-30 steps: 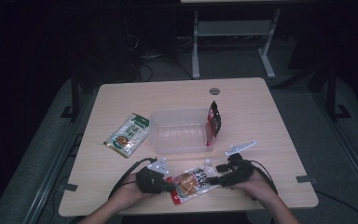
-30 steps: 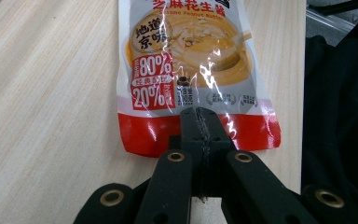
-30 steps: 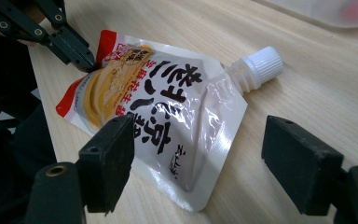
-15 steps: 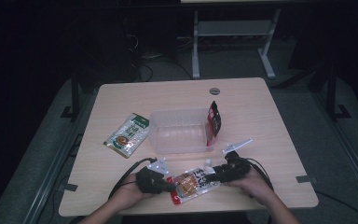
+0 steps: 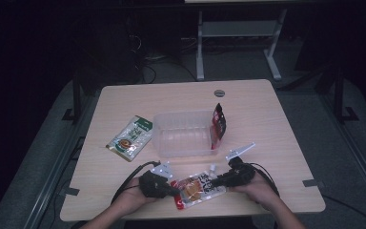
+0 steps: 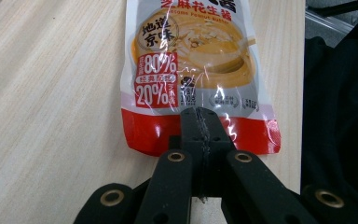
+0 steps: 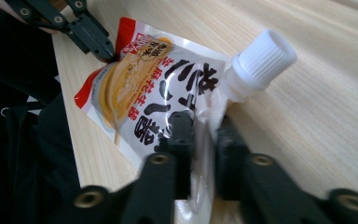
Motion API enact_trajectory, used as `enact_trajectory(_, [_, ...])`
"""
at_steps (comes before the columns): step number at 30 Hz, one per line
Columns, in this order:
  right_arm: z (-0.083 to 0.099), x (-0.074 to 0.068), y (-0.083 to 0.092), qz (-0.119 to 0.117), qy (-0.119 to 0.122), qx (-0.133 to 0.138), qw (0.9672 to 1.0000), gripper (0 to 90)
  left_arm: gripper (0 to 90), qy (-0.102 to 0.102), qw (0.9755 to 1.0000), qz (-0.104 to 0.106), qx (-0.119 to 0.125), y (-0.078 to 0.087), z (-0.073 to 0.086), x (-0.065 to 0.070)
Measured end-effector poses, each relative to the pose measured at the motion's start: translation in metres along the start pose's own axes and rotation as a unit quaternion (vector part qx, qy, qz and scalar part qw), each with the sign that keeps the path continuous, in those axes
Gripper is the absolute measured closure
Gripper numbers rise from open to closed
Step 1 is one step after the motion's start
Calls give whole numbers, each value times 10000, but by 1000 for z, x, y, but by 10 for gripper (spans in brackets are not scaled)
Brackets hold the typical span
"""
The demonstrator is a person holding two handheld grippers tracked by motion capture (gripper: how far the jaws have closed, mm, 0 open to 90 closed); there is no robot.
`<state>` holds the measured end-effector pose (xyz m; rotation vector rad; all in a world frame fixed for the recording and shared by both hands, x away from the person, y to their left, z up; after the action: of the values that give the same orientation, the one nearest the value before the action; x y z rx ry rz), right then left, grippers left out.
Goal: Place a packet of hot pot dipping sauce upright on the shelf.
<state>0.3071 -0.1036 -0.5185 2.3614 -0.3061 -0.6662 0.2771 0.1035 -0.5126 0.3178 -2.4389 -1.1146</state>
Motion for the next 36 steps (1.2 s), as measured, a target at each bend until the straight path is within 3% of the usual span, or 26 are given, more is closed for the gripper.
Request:
enact_trajectory(8, [-2, -6, 2, -13, 297, 19, 9996, 895, 899, -9, 10000, 1, 4, 0, 0, 0])
enact_trajectory(16, [-13, -15, 13, -251, 438, 461, 9977, 898, 899, -13, 10000, 34, -25, 1, 1, -1])
enact_trajectory(21, [-22, -24, 21, -418, 506, 750, 9950, 899, 899, 39, 10000, 46, 1, 3, 0, -3])
enact_trajectory(30, [-43, -44, 27, -604, 646, 1115, 9898, 900, 898, 182, 9991, 28, 375, 6, -15, -4])
enact_trajectory(36, [-58, -49, 36, -677, 732, 1452, 9844, 900, 898, 48, 9986, 4, 522, 4, -31, -3])
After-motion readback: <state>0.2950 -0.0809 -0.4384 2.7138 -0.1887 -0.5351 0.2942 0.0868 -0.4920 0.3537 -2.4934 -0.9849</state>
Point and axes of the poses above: each handheld gripper's, and its own axes: y roughly backward along the jaws, z roughly out of its underside, x roughly to its right, the point moved 7 cm from there along -y, roughly forward along the jaws, and after that the axes turned 8 degrees about y, right-handed, at the moved point
